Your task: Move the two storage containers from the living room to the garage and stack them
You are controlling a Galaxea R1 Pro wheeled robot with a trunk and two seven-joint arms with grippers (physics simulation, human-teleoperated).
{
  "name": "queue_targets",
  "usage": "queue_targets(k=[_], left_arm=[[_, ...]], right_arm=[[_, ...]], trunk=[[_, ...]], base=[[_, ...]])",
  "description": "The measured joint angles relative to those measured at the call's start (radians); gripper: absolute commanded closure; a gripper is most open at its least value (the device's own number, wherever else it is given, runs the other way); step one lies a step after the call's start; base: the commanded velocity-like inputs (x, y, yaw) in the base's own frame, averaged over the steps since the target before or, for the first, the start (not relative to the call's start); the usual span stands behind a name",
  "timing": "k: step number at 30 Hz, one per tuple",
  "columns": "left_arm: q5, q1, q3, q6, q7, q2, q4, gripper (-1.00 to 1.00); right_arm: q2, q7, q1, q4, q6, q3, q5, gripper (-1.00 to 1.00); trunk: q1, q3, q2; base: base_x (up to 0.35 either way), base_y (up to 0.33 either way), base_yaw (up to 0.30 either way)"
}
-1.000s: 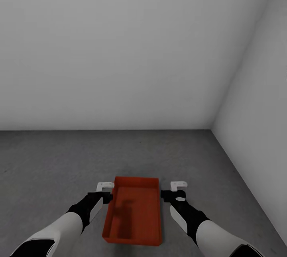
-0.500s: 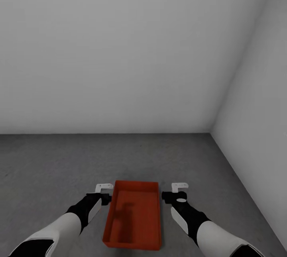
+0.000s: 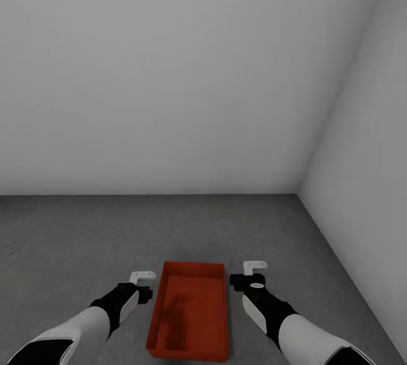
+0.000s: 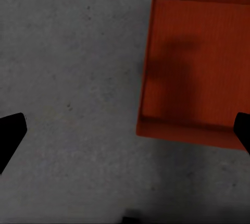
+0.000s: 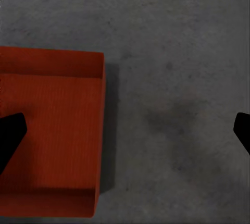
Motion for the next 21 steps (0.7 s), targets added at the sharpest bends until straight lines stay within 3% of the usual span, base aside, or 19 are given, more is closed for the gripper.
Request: queue_targets(k=[6, 21], left_arm=[[0.001, 0.000, 0.000, 0.000, -0.001, 0.012, 0.006, -1.00], [0.002, 0.000, 0.001, -0.001, -0.001, 0.013, 0.007, -1.00]], right_arm=[[0.000, 0.004, 0.000, 0.000, 0.002, 0.000, -0.002, -1.00], [0.000, 0.000, 0.000, 0.005, 0.002, 0.000, -0.004, -1.00]], trunk=[[-0.023, 0.021, 0.042], [-0.081, 0.068, 0.147]], base=[[0.000, 0.000, 0.000], [0.000, 0.000, 0.000]])
